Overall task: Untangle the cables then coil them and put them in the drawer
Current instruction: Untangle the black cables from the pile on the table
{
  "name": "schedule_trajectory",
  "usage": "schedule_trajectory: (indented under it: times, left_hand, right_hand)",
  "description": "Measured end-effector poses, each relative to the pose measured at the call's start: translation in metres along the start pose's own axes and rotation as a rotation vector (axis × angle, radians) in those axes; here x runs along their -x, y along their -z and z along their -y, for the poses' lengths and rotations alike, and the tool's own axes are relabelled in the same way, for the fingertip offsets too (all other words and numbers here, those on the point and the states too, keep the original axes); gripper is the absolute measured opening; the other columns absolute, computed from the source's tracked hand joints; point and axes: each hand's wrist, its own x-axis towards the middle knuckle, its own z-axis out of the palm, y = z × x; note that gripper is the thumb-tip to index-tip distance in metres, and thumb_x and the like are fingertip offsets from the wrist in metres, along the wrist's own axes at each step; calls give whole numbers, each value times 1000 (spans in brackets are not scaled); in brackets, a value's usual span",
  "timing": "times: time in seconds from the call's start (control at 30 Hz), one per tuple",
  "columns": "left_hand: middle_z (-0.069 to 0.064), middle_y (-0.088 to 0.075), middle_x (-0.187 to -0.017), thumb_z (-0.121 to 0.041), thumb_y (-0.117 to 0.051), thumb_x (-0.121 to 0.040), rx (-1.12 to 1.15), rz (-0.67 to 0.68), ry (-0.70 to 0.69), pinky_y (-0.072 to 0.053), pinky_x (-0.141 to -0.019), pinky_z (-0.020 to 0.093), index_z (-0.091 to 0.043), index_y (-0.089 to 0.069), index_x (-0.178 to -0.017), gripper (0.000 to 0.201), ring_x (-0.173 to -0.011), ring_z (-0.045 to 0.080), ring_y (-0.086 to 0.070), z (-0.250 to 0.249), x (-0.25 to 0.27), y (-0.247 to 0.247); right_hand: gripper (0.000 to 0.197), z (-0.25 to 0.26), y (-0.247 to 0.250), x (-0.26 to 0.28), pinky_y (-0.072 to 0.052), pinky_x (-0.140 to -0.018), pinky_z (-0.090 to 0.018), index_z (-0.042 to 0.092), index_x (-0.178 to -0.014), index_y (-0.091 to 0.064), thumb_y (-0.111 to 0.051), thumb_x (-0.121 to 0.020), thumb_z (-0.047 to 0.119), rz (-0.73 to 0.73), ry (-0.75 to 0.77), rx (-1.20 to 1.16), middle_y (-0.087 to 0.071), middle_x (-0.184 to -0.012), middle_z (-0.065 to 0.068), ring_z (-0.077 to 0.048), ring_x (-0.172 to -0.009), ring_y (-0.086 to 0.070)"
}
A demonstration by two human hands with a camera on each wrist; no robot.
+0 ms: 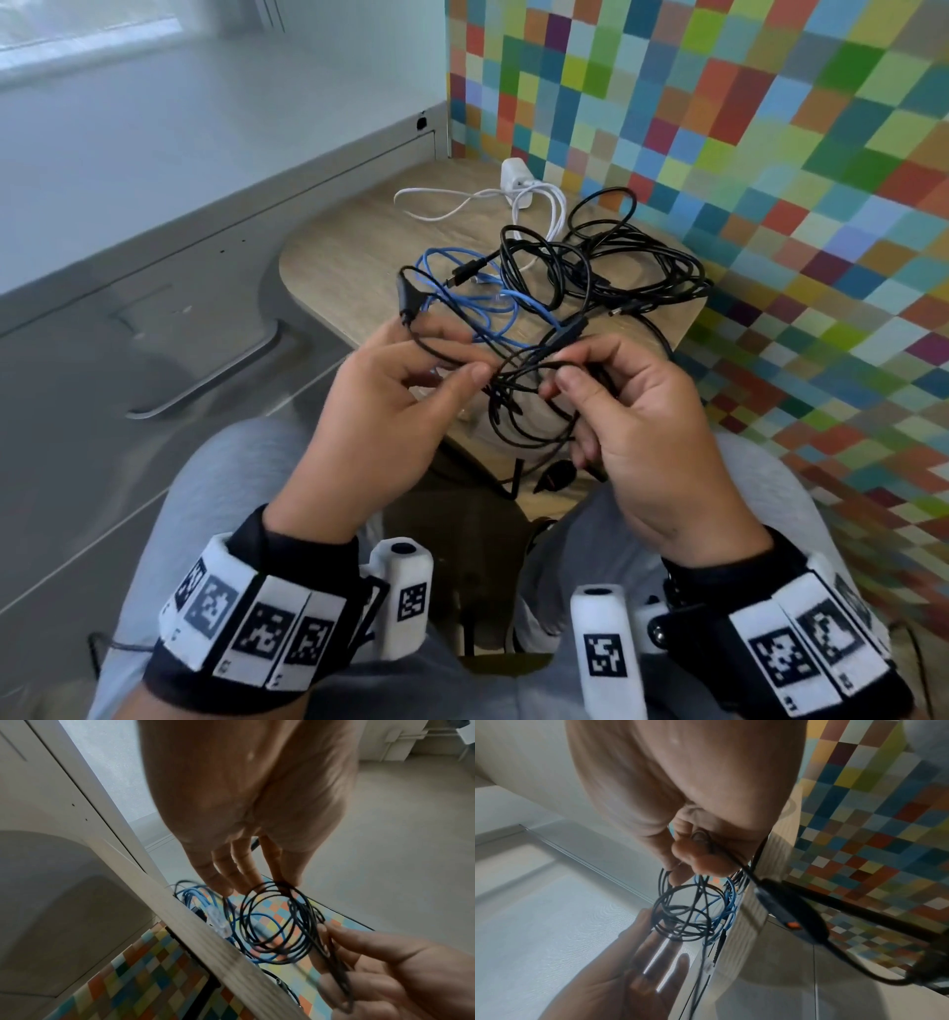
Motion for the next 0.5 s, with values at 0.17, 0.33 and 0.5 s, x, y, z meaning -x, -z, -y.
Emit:
schedule_trajectory:
  times: [0.17, 0.33, 0.5]
  left_hand:
    - [3, -76, -87, -15, -60, -102, 101, -137, 74, -61, -77, 46, -13, -69, -96, 11, -77, 21, -72, 1, -2, -2]
    - [6, -68, -68, -12, -46, -109, 335, -387, 118, -51, -54, 27, -14, -52, -92, 18, -53, 20, -61, -2, -10, 5]
    - [1, -60, -63, -16, -45, -108, 394, -442, 160, -46, -55, 28, -14, -55, -84, 26, -56, 21, -54, 1, -10, 9]
  right_hand:
    - [27, -2, 0, -1, -51, -51, -31, 21, -94, -67, -57, -102, -2, -9, 26, 23, -70, -87, -6, -14, -60, -54]
    - [27, 0, 6, -6, -49, -47, -32, 20, -94, -64, -53, -103, -3, -87, -14, -55, -70, -91, -5, -15, -66, -56]
    - [18, 6, 6, -8, -44, -44, -31, 16, -99, -57, -47, -107, 2, -118, -65, -165, -72, -87, -8, -17, -54, -51]
